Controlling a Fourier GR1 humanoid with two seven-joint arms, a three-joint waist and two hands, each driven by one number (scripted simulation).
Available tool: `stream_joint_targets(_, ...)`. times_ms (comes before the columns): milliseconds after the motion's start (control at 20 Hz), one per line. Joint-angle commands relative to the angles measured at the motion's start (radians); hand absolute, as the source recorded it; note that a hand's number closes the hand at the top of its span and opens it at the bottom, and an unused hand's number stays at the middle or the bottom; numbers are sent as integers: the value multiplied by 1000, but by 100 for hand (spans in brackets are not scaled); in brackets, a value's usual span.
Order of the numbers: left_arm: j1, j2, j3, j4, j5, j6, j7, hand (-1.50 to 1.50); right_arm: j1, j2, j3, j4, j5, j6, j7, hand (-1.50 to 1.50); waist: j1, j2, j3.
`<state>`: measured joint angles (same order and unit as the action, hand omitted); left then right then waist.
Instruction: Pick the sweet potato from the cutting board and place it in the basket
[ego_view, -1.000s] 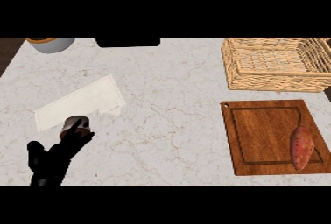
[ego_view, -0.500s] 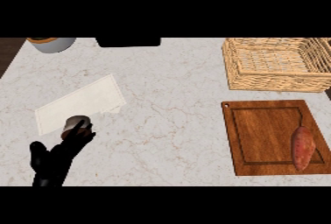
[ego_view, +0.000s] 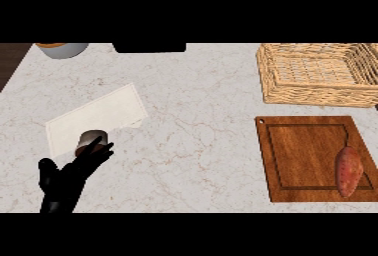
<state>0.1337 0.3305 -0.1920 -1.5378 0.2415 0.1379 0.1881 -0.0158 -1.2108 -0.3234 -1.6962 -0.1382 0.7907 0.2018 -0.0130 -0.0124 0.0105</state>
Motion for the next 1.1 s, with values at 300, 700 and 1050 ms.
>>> stream_joint_targets(300, 41, -25, -14, 99, -54, 36, 28, 0, 76, 163, 100, -61, 240, -113, -48, -150, 11, 14, -10)
stream_joint_targets(700, 18, 3, 14, 67, -35, 7, 87, 0, 79, 249, 171, 13, 375, -174, -130, -150, 17, 14, -9)
stream_joint_targets(1050, -28, 7, 59, 110, -11, -22, 90, 0, 43, 298, 228, 108, 480, -219, -203, -150, 21, 17, -10)
